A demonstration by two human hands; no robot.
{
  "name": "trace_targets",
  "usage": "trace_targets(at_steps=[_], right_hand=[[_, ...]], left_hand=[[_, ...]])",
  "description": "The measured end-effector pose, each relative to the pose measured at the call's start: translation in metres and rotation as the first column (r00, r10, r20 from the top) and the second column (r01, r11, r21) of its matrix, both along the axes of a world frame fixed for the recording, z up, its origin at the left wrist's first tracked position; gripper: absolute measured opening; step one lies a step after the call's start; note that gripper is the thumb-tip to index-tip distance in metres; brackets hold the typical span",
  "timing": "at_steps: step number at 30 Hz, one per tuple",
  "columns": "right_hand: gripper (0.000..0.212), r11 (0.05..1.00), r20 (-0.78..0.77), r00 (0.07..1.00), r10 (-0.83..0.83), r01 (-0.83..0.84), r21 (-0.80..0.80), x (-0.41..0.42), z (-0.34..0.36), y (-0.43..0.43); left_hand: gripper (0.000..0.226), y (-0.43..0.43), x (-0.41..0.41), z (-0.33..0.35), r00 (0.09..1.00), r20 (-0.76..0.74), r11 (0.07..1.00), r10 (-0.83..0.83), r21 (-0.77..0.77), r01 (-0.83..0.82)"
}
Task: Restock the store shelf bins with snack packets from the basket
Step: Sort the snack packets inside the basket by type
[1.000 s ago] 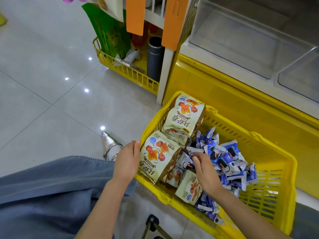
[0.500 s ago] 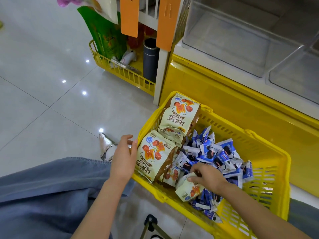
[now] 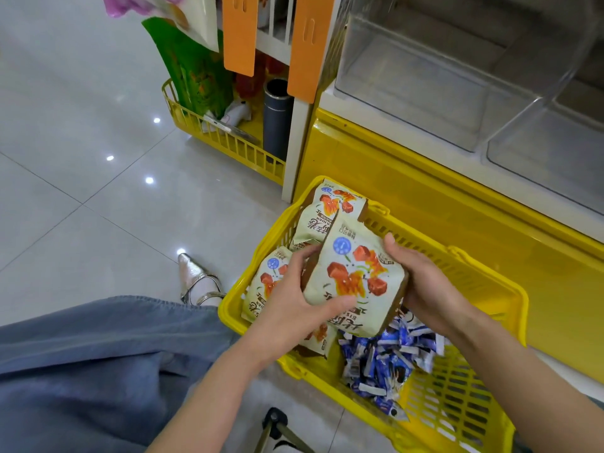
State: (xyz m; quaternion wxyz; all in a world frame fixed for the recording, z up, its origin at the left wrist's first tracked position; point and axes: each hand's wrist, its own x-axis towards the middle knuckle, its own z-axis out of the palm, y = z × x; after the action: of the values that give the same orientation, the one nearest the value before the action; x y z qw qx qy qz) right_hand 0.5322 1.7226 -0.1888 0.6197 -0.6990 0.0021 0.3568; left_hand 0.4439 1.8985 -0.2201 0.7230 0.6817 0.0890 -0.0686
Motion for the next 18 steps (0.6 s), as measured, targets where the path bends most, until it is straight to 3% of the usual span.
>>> trace_targets(at_steps=[3, 5, 7, 9, 11, 15, 18], right_hand=[[0.052, 0.998, 0.043, 0.998, 0.047, -0.046, -0.039, -0.011, -0.005, 0.009], [0.050, 0.993, 0.027, 0.994, 0.106, -0.105, -0.046, -0.022, -0.009, 0.020], [0.051, 0.997, 0.002, 0.998, 0.066, -0.066, -0.048, -0.034, -0.019, 0.036], [0.049, 0.997, -0.008, 1.000, -0.007, 0.007, -0.079, -0.044, -0.032, 0.053], [0.039, 0.994, -0.006, 0.998, -0.059, 0.058, -0.097, -0.053, -0.045, 0.070], [0.044, 0.958, 0.238, 0.971, -0.022, 0.089, -0.274, -0.063, -0.061, 0.087], [0.063, 0.922, 0.361, 0.931, 0.045, 0.100, -0.375, -0.061, -0.061, 0.079]], left_hand=[[0.057, 0.013, 0.000, 0.002, 0.985, 0.006, 0.985, 0.171, 0.012, -0.172], [0.045, 0.027, -0.003, -0.001, 0.981, 0.009, 0.977, 0.194, 0.083, -0.194], [0.035, 0.040, -0.006, -0.008, 0.982, 0.021, 0.955, 0.185, 0.230, -0.185], [0.032, 0.054, -0.010, -0.022, 0.968, 0.067, 0.865, 0.243, 0.438, -0.247], [0.033, 0.064, -0.013, -0.037, 0.946, 0.040, 0.792, 0.322, 0.536, -0.293], [0.049, 0.067, -0.018, -0.054, 0.898, -0.220, 0.871, 0.382, 0.411, -0.270], [0.047, 0.065, -0.017, -0.051, 0.900, -0.224, 0.867, 0.374, 0.429, -0.253]])
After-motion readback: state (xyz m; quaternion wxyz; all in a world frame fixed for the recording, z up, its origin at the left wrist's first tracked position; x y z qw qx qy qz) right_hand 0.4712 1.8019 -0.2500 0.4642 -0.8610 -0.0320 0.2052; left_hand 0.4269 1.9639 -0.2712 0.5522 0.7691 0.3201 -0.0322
